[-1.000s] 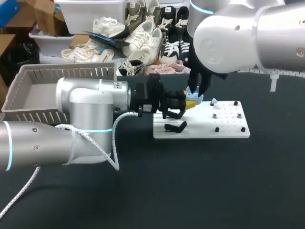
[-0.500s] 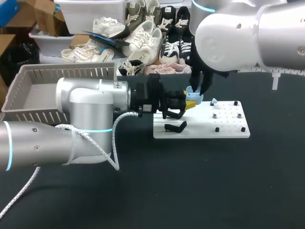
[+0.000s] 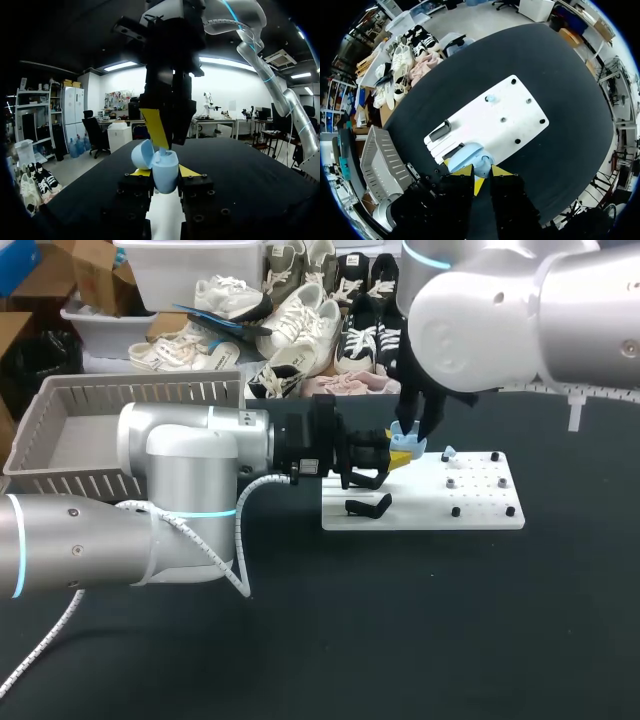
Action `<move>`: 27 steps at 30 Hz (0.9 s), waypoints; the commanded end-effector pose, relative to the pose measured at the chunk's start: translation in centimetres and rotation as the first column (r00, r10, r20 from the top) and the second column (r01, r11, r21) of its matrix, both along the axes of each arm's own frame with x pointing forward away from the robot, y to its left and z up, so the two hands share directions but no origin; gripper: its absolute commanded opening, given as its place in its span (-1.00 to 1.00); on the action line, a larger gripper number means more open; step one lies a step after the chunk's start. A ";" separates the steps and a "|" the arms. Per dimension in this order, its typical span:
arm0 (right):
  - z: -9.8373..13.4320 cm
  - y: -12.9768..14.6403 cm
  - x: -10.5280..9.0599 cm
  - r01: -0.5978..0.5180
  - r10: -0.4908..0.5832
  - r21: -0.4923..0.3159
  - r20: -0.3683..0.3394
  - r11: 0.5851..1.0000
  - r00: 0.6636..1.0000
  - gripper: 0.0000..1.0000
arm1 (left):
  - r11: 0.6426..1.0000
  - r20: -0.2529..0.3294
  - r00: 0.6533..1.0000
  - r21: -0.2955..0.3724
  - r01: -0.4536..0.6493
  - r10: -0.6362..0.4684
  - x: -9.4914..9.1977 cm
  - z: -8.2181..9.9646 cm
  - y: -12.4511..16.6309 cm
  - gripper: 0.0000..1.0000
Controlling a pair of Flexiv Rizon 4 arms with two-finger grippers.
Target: Pick up each earbud case from the left stands, insert the matching earbuds, close the lid, and place the case in the box.
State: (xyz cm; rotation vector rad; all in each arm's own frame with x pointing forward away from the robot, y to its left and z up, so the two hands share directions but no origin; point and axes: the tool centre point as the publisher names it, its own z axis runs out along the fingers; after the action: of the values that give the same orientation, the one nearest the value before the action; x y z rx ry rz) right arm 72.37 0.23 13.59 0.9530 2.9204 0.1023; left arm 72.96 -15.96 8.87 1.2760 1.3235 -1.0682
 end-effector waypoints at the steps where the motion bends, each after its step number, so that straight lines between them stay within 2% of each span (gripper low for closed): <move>1: -0.3 0.1 0.2 0.000 0.000 0.001 -0.006 1.000 1.000 -1.00 | 1.000 0.002 1.000 -0.002 -0.004 0.004 -0.1 0.0 0.1 -1.00; 15: -1.0 -0.2 0.1 0.005 -0.004 0.027 -0.028 1.000 1.000 -1.00 | 1.000 0.002 1.000 -0.002 -0.004 0.004 -0.1 0.0 0.1 -1.00; 19: -1.0 -0.3 0.0 0.005 -0.004 0.030 -0.030 1.000 1.000 -0.66 | 1.000 0.002 1.000 -0.002 -0.004 0.004 -0.1 0.0 0.1 -1.00; 27: -0.8 -0.2 -0.1 0.003 -0.003 0.030 -0.028 1.000 1.000 -0.53 | 1.000 0.002 1.000 -0.002 -0.004 0.004 -0.1 0.0 0.1 -1.00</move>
State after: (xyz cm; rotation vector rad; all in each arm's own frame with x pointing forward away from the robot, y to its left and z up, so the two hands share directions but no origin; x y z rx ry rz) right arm 72.41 0.06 12.73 0.9698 2.9534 0.1350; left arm 72.95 -15.95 8.82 1.2755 1.3232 -1.0680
